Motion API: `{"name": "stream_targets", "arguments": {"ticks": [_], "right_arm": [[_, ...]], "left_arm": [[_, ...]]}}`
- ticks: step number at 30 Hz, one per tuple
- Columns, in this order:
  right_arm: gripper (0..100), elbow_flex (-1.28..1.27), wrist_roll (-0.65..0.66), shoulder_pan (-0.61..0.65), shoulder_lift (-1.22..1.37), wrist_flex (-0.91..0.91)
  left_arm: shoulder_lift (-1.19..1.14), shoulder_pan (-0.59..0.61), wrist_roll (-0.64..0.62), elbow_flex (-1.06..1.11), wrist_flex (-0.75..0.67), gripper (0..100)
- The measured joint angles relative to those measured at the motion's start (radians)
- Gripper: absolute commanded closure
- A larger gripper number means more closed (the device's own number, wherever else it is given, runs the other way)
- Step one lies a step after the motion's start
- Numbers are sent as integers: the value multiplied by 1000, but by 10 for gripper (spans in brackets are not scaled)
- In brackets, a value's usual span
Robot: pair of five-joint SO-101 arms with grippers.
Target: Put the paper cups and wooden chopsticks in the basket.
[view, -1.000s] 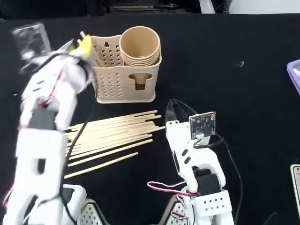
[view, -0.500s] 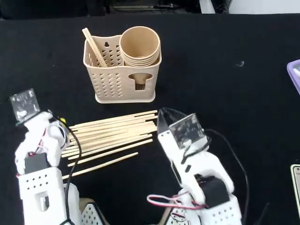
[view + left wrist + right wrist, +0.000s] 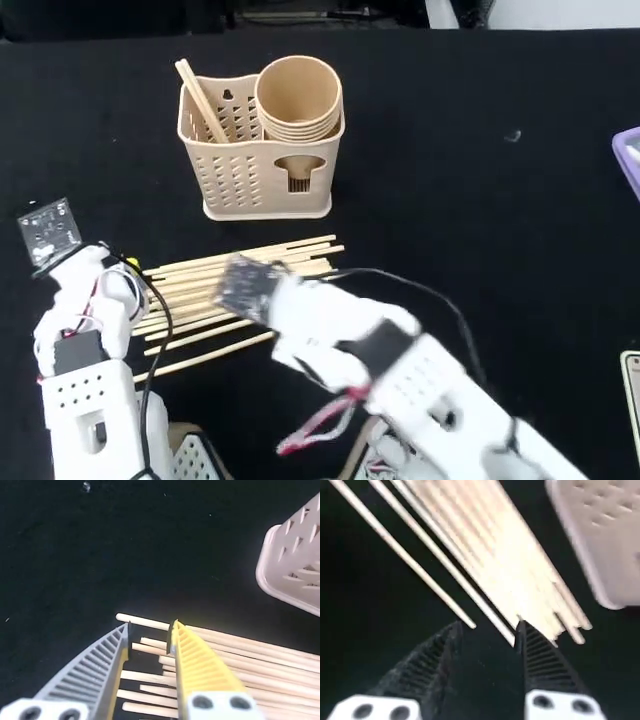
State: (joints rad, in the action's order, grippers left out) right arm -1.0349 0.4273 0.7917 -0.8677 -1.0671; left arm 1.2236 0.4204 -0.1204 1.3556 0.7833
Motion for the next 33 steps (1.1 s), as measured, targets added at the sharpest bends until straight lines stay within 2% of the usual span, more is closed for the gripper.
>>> {"name": "stream_targets", "arguments": {"ticks": [6, 18, 20, 27, 33], "right_arm": [[804, 60, 60, 69, 253, 100], [803, 245, 144, 103, 703, 143], [803, 267, 146, 103, 746, 143], [803, 278, 146, 103, 778, 146], [807, 278, 169, 103, 778, 193]], "left_arm": [[0, 100, -6, 0, 0, 852], [0, 120, -6, 0, 0, 855], [0, 149, -15, 0, -3, 854], [2, 319, -183, 0, -3, 852], [6, 347, -219, 0, -3, 852]]}}
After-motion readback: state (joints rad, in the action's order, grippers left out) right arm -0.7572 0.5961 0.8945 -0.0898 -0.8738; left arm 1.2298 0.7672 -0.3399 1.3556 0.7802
